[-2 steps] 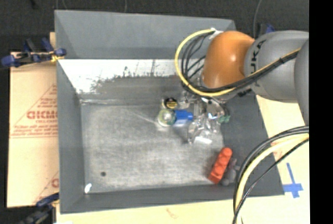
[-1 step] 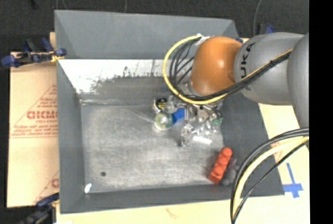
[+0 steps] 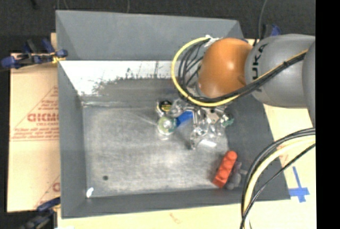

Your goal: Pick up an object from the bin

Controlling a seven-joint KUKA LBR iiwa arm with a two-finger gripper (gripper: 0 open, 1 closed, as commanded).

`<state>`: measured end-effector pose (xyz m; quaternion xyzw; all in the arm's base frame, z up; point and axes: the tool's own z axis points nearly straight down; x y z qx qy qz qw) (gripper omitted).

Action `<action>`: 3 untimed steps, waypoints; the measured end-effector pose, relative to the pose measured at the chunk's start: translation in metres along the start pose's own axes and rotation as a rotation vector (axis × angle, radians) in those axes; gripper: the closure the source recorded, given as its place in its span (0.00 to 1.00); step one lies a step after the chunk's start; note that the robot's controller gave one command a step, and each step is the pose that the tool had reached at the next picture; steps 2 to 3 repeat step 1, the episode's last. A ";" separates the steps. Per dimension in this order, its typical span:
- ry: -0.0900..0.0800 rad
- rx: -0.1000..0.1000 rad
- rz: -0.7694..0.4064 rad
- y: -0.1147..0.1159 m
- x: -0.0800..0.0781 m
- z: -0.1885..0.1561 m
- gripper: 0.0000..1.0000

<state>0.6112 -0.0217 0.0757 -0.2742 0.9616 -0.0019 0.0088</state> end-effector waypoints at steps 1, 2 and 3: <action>0.040 -0.039 -0.143 -0.031 -0.018 0.003 0.00; 0.040 -0.039 -0.143 -0.031 -0.018 0.003 0.00; 0.040 -0.039 -0.143 -0.031 -0.018 0.003 0.00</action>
Offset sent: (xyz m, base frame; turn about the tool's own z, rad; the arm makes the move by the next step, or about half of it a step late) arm 0.0365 -0.0225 -0.0053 -0.1343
